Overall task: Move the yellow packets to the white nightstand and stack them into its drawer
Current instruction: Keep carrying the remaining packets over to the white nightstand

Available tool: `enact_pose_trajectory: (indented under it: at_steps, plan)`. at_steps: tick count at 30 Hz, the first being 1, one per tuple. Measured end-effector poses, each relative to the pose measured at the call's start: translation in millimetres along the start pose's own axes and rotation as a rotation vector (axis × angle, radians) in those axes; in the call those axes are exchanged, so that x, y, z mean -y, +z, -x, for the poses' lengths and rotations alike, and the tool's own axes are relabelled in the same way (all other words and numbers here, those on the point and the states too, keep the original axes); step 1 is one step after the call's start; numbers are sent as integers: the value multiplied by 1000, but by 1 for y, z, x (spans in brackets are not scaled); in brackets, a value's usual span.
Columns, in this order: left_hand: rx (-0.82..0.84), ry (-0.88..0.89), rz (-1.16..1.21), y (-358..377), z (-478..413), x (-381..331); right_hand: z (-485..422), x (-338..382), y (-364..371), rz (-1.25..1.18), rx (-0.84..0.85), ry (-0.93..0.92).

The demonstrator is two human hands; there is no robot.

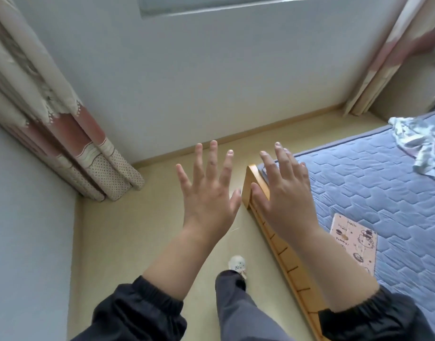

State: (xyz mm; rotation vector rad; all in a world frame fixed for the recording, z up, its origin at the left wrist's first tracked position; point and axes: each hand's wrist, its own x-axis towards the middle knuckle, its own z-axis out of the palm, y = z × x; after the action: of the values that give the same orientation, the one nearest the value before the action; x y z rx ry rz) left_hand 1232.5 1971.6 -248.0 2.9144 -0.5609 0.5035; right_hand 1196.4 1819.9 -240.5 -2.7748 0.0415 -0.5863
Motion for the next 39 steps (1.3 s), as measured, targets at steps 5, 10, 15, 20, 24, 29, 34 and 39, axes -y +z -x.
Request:
enact_pose_trajectory:
  at_steps: [5,10,15,20,24,29,34,39]
  plan:
    - [9,78,-66,60,-126,16,-116,-48,52,-22,-46,35]
    - [19,151,-128,100,-269,25,-243,-100,94,-29,-33,96]
    - [47,165,-92,133,-387,32,-350,-141,123,15,-20,117]
    - [94,226,-59,190,-500,46,-454,-184,170,80,0,166]
    - [139,351,-24,246,-611,57,-547,-221,211,116,-26,262]
    - [298,490,20,298,-754,49,-655,-273,237,225,-35,439]
    - [370,620,105,334,-861,5,-714,-334,237,342,1,582]
    - [373,738,181,374,-920,-70,-742,-407,229,389,-2,728]
